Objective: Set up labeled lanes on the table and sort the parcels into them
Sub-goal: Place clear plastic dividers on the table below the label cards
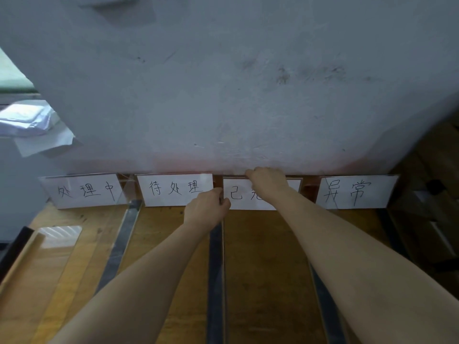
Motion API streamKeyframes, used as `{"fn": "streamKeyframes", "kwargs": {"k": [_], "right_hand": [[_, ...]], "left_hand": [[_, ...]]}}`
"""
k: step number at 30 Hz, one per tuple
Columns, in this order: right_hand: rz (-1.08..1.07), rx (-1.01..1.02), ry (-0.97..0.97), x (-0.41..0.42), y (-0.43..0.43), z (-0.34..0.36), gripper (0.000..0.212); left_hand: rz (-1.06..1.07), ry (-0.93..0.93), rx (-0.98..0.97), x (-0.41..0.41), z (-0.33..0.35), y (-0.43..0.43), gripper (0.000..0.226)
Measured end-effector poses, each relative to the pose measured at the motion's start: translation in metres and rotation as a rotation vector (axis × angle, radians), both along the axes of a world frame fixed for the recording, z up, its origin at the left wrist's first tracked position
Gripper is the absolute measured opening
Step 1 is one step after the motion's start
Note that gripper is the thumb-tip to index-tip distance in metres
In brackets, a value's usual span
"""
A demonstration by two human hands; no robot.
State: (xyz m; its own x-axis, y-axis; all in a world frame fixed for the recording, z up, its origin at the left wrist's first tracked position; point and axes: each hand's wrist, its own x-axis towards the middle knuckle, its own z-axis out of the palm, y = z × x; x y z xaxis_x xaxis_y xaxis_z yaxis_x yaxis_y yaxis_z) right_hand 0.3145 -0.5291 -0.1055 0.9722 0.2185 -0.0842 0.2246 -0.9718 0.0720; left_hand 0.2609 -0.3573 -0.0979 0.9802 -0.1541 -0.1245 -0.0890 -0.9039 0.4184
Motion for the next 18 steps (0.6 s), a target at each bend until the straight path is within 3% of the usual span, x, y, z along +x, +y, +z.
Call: {"fn": "streamKeyframes", "kwargs": {"k": [18], "right_hand": [[0.023,-0.045,-0.034,-0.075,0.021,0.078,0.035]], "left_hand": [[0.012,-0.117,0.117,-0.050,0.060,0.037,0.038]]}}
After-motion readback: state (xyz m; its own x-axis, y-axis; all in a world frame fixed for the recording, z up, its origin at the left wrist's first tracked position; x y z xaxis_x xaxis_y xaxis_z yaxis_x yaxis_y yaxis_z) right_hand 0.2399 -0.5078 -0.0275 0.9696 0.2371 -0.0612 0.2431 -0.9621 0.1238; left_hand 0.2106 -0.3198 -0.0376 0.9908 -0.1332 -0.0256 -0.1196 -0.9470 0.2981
